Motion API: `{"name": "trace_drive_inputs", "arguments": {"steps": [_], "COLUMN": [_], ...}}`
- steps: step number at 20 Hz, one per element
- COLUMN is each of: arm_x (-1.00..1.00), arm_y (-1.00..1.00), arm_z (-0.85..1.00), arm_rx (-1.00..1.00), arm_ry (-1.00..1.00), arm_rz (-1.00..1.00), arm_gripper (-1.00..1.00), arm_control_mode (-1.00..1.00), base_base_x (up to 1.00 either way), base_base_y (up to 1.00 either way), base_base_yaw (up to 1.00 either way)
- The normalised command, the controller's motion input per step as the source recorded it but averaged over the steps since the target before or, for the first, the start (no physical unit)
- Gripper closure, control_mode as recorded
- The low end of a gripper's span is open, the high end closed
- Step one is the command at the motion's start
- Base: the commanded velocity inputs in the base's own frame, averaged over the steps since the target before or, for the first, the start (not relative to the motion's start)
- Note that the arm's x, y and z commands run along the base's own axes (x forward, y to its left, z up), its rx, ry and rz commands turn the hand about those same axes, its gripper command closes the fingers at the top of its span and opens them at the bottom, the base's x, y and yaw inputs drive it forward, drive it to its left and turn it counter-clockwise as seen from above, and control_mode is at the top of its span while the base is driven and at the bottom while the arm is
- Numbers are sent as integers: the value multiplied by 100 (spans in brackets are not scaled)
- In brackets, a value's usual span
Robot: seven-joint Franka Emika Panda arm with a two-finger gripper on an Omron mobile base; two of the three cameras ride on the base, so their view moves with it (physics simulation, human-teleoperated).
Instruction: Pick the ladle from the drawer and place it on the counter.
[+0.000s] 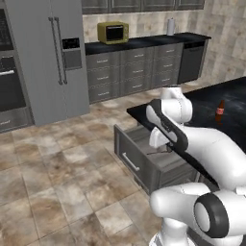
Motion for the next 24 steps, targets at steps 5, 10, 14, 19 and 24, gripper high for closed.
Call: {"name": "trace_drive_inputs", "arguments": {"steps": [5, 10, 14, 19, 24], "arm_x": [59, 45, 49, 47, 50], "arm_y": [0, 0, 0, 0, 0], "arm_z": [-69, -70, -65, -71, -75], "arm_rx": [0, 1, 1, 2, 6], "arm_ry": [29, 14, 9, 4, 0], "arm_rz": [2, 0, 0, 0, 0], "arm_gripper": [-100, -100, -100, -100, -100], "arm_control_mode": [-100, -100, -100, -100, -100], "base_base_x": [0, 0, 0, 0, 0], "base_base_y": [0, 0, 0, 0, 0], "base_base_yaw": [0, 0, 0, 0, 0]}}
